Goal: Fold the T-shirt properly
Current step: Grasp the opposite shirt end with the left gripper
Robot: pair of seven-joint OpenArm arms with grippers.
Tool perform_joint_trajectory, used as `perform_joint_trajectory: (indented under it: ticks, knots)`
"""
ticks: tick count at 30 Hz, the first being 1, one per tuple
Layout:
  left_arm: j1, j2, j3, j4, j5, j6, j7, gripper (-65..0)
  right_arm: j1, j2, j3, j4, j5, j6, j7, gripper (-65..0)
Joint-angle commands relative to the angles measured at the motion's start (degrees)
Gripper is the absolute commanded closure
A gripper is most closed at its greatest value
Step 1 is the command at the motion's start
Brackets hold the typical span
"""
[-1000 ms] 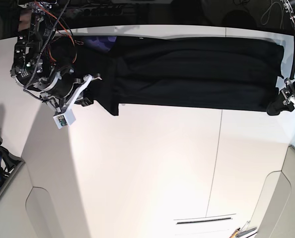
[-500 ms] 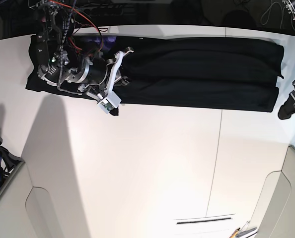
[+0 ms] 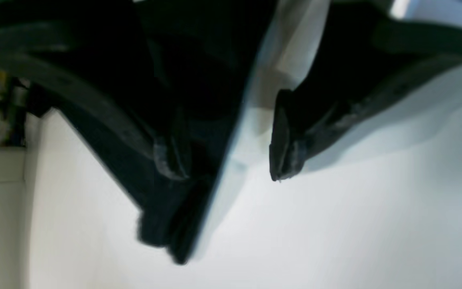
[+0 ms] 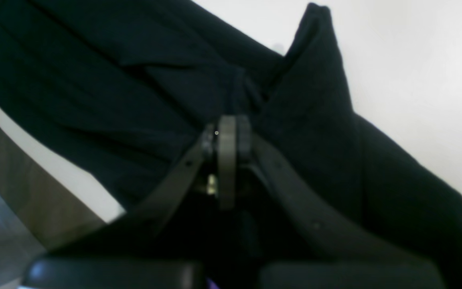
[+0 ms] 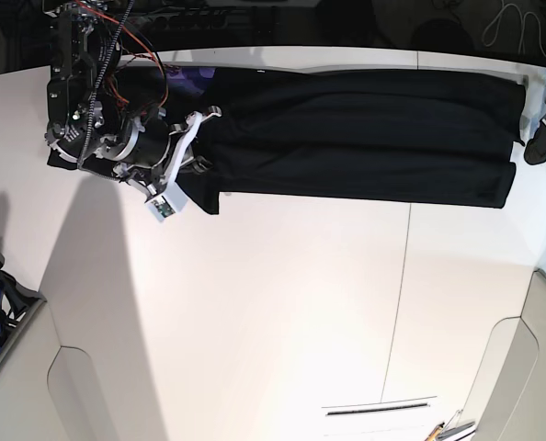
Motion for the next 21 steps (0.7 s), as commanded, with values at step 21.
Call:
perform_joint_trajectory:
  ticks: [21]
  knots:
    - [-0.37, 6.51, -0.28, 0.90, 10.38, -0.69, -9.62, -35.2, 0.61, 0.11, 0.17, 0.92, 3.41, 0.24, 2.16, 0.0]
